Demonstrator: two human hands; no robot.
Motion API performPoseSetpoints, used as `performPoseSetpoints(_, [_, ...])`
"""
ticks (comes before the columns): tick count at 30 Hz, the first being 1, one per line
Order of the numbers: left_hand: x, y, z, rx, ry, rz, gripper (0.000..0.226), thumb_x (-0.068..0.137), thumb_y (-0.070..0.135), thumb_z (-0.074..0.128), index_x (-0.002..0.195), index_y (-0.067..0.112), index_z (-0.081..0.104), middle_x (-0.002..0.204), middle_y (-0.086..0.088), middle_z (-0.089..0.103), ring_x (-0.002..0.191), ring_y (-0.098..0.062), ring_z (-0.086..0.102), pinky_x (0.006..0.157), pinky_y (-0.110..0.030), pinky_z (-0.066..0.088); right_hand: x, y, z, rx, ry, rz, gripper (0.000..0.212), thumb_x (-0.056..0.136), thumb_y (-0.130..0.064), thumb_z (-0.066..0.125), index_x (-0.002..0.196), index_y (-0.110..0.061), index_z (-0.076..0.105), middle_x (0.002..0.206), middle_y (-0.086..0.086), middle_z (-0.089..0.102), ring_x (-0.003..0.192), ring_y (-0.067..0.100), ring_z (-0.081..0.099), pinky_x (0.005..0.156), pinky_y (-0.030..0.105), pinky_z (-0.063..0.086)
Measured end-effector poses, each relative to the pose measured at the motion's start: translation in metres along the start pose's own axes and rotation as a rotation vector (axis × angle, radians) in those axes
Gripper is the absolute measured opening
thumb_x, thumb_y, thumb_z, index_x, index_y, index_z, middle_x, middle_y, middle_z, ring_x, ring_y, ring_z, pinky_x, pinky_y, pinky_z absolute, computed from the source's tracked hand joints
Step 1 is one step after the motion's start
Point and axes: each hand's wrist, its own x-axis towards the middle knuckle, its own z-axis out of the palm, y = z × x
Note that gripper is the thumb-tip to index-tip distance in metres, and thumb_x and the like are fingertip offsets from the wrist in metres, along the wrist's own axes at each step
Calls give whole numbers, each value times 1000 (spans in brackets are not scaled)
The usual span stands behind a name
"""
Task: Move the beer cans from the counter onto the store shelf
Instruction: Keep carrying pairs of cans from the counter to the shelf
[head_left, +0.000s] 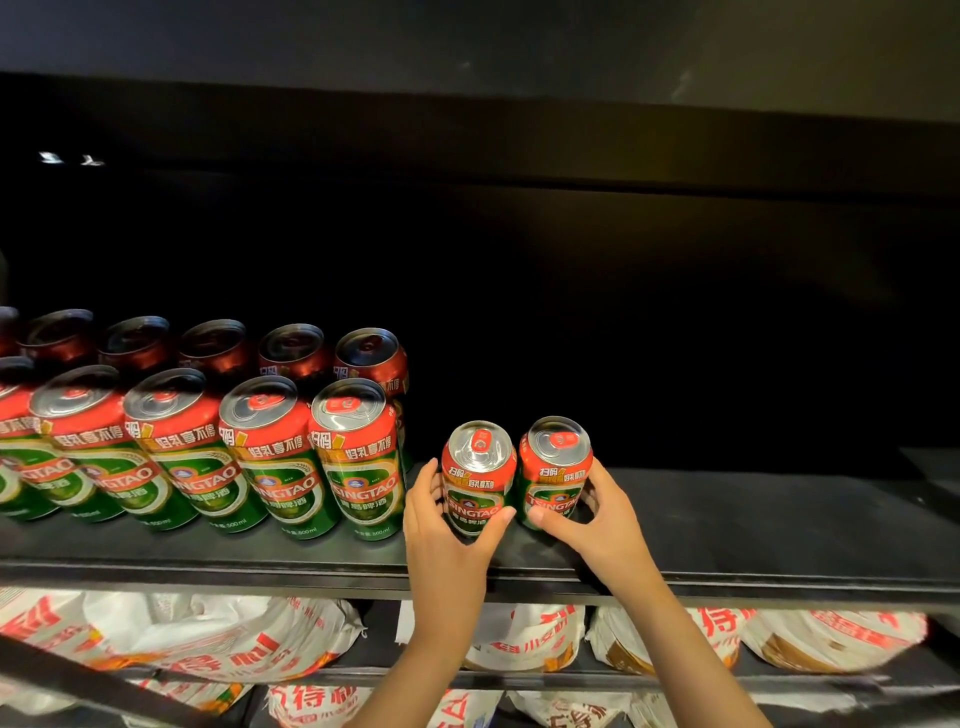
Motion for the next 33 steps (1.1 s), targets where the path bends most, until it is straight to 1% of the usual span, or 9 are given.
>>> performPoseSetpoints(3, [0,1,1,48,18,19,80,68,32,80,135,24,37,119,14,41,116,-13,48,95,-33,48,0,-2,0,4,-7,-12,70,70,-29,80,132,-28,46,125,-13,58,116,1,54,90,6,43])
performPoseSetpoints(7, [0,-6,-4,76,-27,80,69,73,26,77,131,26,39,119,15,43,120,-14,48,98,-40,48,0,-4,-1,-2,0,-24,67,70,-25,82,123,-40,44,123,-19,57,114,-6,53,91,5,42])
performPoseSetpoints(10, [-1,-7,-5,71,-32,78,67,75,25,75,129,33,36,119,18,42,119,-11,48,98,-34,47,1,-2,-2,-4,-5,-21,66,68,-26,83,124,-34,48,122,-14,61,113,-1,56,93,11,45])
performPoseSetpoints(14, [0,-2,-4,53,2,52,67,74,27,77,126,35,35,117,18,42,111,-4,48,87,-10,39,2,-3,-1,-20,12,-18,65,64,-26,85,117,-37,48,117,-17,61,109,-5,57,88,9,46])
performPoseSetpoints(18, [-1,-2,-3,64,16,61,67,74,29,77,126,36,35,116,34,35,111,-5,47,90,-18,41,2,-6,2,-15,26,-25,66,63,-19,86,112,-37,46,113,-20,59,104,-13,55,79,3,45])
performPoseSetpoints(21, [-1,-3,-4,89,26,98,66,75,38,72,132,26,41,116,23,40,115,-10,49,94,-26,46,1,-7,4,-12,29,-22,69,64,-18,86,114,-35,42,113,-21,56,102,-19,52,77,0,43])
performPoseSetpoints(24, [-2,-1,-5,114,27,131,68,74,45,66,134,20,43,119,13,41,115,-13,51,94,-24,45,0,-6,5,-27,21,-27,72,65,-21,85,119,-35,40,115,-25,52,104,-20,50,78,-1,41])
performPoseSetpoints(27, [-3,0,-6,146,26,140,70,75,46,65,135,18,43,120,10,42,113,-14,52,92,-25,47,-2,-7,5,-44,1,-24,74,67,-23,84,122,-35,37,118,-26,50,106,-14,50,80,-2,40])
performPoseSetpoints(33, [-5,-2,-6,183,21,105,78,75,52,62,140,15,37,128,-1,46,121,-19,48,97,-40,48,-4,-4,-1,-28,-22,-50,65,71,-23,81,120,-42,43,123,-20,55,116,-7,51,93,6,41])
